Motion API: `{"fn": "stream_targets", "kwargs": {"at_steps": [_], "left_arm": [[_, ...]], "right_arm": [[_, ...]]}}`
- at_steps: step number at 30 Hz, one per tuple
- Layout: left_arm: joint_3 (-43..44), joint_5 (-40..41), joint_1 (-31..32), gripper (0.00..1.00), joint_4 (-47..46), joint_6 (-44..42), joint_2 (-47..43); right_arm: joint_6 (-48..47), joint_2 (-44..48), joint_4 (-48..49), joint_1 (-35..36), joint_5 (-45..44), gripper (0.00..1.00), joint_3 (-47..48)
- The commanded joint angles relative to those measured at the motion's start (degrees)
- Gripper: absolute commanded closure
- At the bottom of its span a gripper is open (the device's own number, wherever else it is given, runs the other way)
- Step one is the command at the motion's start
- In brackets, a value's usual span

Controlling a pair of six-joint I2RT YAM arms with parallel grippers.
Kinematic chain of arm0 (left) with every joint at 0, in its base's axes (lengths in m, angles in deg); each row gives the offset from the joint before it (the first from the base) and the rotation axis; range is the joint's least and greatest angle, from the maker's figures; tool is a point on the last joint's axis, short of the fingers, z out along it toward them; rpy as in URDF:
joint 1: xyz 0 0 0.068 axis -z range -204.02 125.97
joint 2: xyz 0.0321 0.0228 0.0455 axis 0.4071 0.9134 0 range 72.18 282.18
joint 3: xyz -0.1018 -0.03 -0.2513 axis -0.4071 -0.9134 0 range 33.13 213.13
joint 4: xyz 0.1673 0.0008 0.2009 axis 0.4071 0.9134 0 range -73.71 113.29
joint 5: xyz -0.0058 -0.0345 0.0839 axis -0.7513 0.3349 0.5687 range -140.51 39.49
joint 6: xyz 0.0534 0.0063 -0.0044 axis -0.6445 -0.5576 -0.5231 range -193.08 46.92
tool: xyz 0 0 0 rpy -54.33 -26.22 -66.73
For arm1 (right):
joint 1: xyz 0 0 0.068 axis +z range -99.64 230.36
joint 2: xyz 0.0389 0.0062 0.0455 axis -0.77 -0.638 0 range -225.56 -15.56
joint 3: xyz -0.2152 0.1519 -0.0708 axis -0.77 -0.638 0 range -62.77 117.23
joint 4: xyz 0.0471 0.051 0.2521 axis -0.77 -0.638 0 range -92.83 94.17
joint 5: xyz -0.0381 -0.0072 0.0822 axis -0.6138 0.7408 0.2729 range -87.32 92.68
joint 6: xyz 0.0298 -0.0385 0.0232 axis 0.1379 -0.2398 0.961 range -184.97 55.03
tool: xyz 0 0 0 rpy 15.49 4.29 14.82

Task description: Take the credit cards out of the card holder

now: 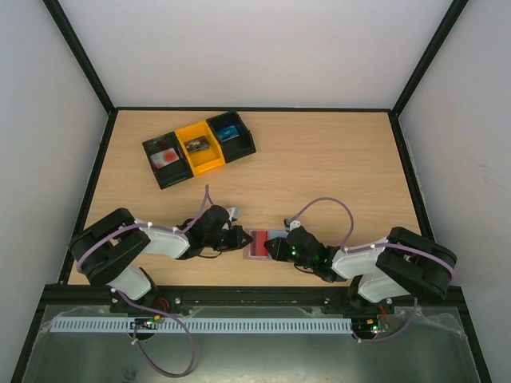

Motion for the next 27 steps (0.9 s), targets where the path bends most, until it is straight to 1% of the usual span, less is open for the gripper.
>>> {"fn": "stream_targets", "kwargs": {"at_steps": [1,6,12,22,27], "left_arm": [[0.0,0.9,0.8,0.92,2.3,-1.0,1.3],[-0.4,1.6,0.8,0.92,2.7,-0.8,0.1],[-1.3,2.5,0.8,0.89,3.0,-0.4,-1.5],[-1.7,3.2,0.8,0.88,2.7,-0.5,-0.4],[-1.7,2.9,0.8,0.88,2.3,-0.4,-0.2]], "right_arm": [[0.2,-1.3,1.4,-0.3,0.7,0.88,-0.7],[0.0,-1.3,2.3,-0.4,1.5,0.98,-0.9],[0.2,0.0,2.9,-0.5,1.2,0.98,-1.8],[0.9,5.3,2.5,-0.9,-0.7,0.98,-4.5],[1.4,6.1,2.4,-1.1,-1.0,0.98,-5.1]]}}
